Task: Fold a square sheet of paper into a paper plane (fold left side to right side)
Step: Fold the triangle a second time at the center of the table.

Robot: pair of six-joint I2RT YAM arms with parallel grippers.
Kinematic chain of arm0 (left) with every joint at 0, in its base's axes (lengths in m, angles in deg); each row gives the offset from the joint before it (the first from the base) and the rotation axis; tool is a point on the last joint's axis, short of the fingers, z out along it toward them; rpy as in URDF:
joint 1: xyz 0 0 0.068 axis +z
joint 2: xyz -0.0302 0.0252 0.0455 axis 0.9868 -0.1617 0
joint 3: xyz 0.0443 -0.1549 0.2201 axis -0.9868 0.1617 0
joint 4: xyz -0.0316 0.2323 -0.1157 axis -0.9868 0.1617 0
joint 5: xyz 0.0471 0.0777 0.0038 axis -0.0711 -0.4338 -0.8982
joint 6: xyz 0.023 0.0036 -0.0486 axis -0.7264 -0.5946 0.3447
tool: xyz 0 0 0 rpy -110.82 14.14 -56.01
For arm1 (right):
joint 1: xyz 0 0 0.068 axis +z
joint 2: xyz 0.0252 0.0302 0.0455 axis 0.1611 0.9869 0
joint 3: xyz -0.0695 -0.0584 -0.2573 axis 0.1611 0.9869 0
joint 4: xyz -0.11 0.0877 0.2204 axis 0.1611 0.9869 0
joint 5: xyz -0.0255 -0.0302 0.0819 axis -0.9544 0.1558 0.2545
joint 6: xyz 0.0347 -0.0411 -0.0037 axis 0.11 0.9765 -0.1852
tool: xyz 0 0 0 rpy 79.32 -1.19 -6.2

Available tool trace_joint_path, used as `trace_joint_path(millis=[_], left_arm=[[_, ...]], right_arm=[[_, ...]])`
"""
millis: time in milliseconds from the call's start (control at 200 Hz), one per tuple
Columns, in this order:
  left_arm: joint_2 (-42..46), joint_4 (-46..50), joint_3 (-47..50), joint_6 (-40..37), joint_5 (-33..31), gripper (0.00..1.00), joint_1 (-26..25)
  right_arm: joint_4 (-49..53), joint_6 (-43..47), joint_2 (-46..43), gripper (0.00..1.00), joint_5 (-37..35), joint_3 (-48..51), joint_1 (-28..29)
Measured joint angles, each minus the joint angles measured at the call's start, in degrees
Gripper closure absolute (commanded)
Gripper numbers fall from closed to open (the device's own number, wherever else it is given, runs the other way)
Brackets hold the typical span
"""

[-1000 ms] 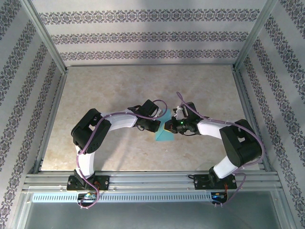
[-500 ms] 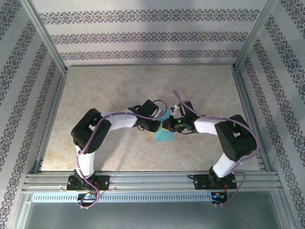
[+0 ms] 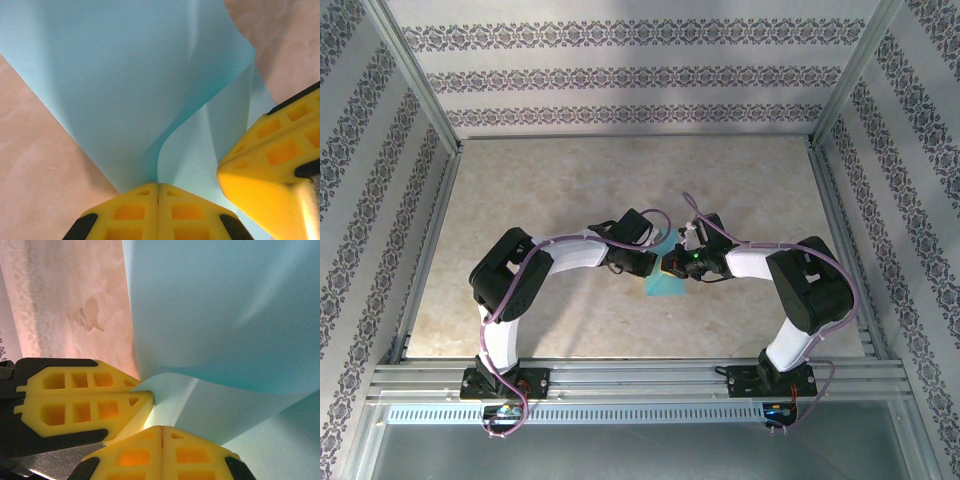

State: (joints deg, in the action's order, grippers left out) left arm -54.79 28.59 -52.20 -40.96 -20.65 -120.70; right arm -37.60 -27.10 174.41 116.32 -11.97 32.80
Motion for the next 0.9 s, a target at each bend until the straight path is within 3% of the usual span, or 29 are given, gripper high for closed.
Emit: trace_joint_path(millis=[899], left_arm=[[-0.1,-0.2,0.0,-0.2,0.0,1.0,0.0]], right_arm=[[-0.2,0.2,1.4,1.0,-1.1,1.1,0.0]])
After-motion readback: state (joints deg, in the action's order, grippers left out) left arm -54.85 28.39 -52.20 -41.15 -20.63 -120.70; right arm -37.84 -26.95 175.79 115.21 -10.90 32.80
